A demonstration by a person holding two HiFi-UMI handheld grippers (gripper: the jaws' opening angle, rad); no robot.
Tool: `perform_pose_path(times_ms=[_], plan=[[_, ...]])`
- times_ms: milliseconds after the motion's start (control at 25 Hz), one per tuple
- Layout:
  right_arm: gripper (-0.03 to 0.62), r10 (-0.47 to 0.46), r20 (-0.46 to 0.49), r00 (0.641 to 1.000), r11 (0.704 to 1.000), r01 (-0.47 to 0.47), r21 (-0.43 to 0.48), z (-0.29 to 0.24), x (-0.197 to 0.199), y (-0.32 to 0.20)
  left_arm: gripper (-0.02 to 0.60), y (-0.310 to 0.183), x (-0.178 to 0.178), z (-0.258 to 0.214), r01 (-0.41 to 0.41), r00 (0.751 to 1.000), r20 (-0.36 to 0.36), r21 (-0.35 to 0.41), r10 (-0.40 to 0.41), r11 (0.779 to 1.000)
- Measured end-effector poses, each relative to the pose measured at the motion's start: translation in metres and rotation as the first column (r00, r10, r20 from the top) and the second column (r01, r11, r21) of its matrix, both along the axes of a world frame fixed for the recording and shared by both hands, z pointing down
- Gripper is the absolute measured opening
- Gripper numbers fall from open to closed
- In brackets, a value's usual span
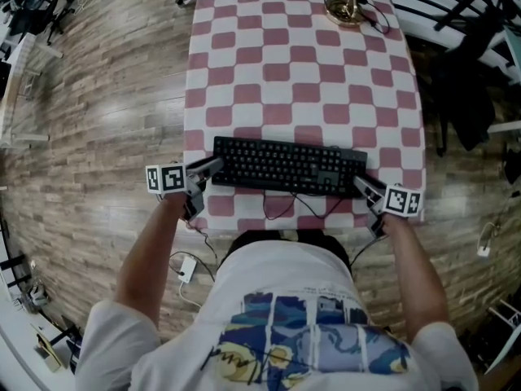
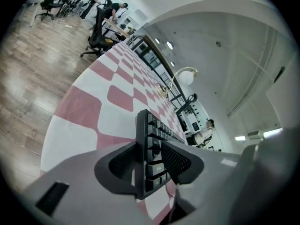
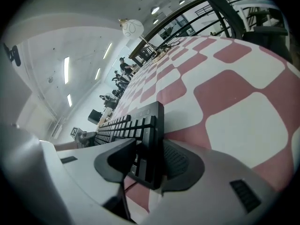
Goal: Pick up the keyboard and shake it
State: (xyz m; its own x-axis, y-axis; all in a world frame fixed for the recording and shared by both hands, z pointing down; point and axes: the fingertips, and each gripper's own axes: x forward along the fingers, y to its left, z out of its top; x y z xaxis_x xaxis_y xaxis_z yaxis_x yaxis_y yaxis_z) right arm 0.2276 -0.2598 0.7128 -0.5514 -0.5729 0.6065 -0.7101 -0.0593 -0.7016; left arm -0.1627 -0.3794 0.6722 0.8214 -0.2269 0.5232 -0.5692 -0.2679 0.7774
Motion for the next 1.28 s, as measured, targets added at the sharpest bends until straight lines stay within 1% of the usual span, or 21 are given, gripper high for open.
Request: perform_pose_path(times_ms=[80,120,160,240,280,320,360,400,440,480,560,680,760,920,1000,1120,1280], plan=[[0.161,0.004,0.06,0.998,1.0,-0.005,0.001,0.002,-0.002,0.0,0.159,-0.002,0.002,-0.018,-0.005,0.996,-0.087,0.021,0.007,1.0],[0.161,0.007,0.082,0.997,1.0,-0.007,0.001,0.002,-0.001,0.0,0.155,-0.003,0.002,-0.025,-0.008,0.993,-0.118,0.031,0.012,0.999],[0.163,0.01,0.096,0.995,1.0,-0.01,-0.001,0.002,-0.001,0.0,0.149,-0.002,0.0,-0.031,-0.002,0.99,-0.138,0.019,0.004,1.0],[0.164,0.017,0.124,0.992,1.0,-0.016,-0.009,0.001,0.0,0.0,0.128,0.006,-0.002,-0.038,0.019,0.979,-0.2,-0.068,-0.032,0.998],[0.166,0.01,0.137,0.99,1.0,-0.009,-0.012,0.001,-0.002,0.001,0.123,0.012,0.006,-0.044,-0.016,0.967,-0.253,-0.085,-0.006,0.996],[0.166,-0.009,0.146,0.989,1.0,0.011,-0.014,0.001,-0.006,0.001,0.123,0.021,0.02,-0.052,-0.084,0.952,-0.301,-0.072,0.059,0.994],[0.167,-0.035,0.143,0.989,0.999,0.037,-0.012,0.001,-0.011,0.001,0.124,0.03,0.036,-0.059,-0.16,0.938,-0.318,-0.046,0.137,0.986],[0.169,-0.056,0.13,0.99,0.998,0.057,-0.008,0.001,-0.014,0.0,0.119,0.037,0.05,-0.064,-0.219,0.931,-0.301,-0.016,0.204,0.976],[0.169,-0.065,0.128,0.99,0.998,0.065,0.001,-0.001,-0.016,-0.002,0.115,0.04,0.058,-0.068,-0.251,0.931,-0.274,0.008,0.244,0.968],[0.17,-0.067,0.145,0.987,0.998,0.066,0.016,-0.003,-0.017,-0.003,0.114,0.04,0.062,-0.072,-0.264,0.931,-0.255,0.021,0.261,0.964],[0.17,-0.066,0.168,0.984,0.998,0.062,0.032,-0.005,-0.013,-0.003,0.109,0.038,0.069,-0.081,-0.277,0.929,-0.249,0.027,0.275,0.96],[0.17,-0.06,0.125,0.99,0.998,0.059,0.014,-0.008,-0.003,0.0,0.106,0.038,0.079,-0.097,-0.284,0.926,-0.255,0.016,0.278,0.959],[0.17,-0.072,0.157,0.985,0.997,0.067,0.037,-0.011,-0.005,0.001,0.104,0.039,0.085,-0.108,-0.298,0.924,-0.241,0.035,0.297,0.954],[0.17,-0.057,0.157,0.986,0.998,0.051,0.047,-0.015,0.004,0.004,0.101,0.042,0.098,-0.125,-0.327,0.916,-0.215,0.083,0.337,0.941],[0.169,-0.069,0.164,0.984,0.995,0.056,0.081,-0.018,0.006,0.0,0.101,0.043,0.104,-0.136,-0.342,0.912,-0.194,0.123,0.361,0.931],[0.17,-0.078,0.2,0.977,0.99,0.053,0.128,-0.024,0.009,-0.005,0.101,0.046,0.116,-0.155,-0.363,0.903,-0.172,0.181,0.393,0.914],[0.17,-0.088,0.166,0.982,0.98,0.055,0.193,-0.039,0.023,-0.015,0.101,0.045,0.132,-0.185,-0.391,0.893,-0.124,0.263,0.432,0.882]])
